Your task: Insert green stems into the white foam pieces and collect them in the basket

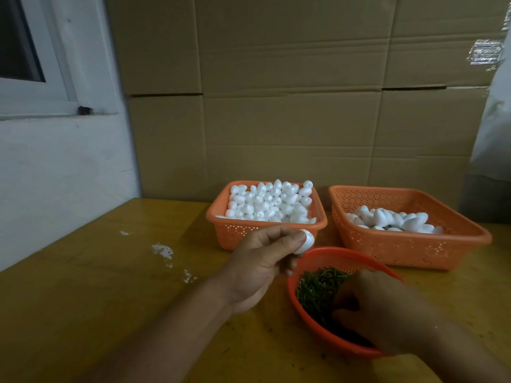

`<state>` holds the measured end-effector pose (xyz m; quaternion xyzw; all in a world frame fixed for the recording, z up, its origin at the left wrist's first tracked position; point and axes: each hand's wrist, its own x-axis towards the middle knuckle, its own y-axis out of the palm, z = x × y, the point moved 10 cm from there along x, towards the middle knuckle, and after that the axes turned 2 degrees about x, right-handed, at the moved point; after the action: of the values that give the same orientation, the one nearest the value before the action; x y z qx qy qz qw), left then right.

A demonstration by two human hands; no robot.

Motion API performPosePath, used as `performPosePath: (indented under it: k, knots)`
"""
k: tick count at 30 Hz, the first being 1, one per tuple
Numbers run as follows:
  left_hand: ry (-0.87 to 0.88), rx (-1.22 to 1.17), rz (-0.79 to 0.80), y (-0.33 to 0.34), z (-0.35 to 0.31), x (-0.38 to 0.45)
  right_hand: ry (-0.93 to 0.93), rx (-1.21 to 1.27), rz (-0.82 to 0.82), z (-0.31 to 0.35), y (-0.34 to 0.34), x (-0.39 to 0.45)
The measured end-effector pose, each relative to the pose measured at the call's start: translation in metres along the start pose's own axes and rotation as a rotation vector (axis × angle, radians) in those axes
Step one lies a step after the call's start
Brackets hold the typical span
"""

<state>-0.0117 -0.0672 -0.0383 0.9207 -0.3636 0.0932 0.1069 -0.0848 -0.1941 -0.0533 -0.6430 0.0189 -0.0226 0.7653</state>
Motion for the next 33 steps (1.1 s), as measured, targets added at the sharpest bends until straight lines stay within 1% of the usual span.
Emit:
performPosePath:
  k: [6, 17, 26, 29, 31, 33]
  knots:
    - [-0.032, -0.104, -0.033, -0.001, 0.004, 0.001, -0.017, 0.037, 0.061, 0.003, 0.004, 0.0]
    - [-0.117, -0.147, -0.043, -0.001, 0.014, 0.001, -0.032, 0.046, 0.047, -0.001, 0.006, 0.003]
    - [-0.161, -0.16, -0.043, -0.001, 0.019, -0.002, -0.016, 0.131, -0.098, -0.011, -0.014, 0.002]
    - [-0.167, -0.187, -0.065, -0.001, 0.019, -0.002, -0.047, 0.289, -0.267, -0.006, -0.034, 0.0]
    - [-0.153, -0.194, -0.068, 0.0, 0.017, -0.003, -0.09, 0.524, -0.376, -0.003, -0.049, -0.006]
    - [-0.146, -0.194, -0.079, 0.0, 0.015, -0.003, -0.141, 0.804, -0.436, -0.001, -0.06, -0.014]
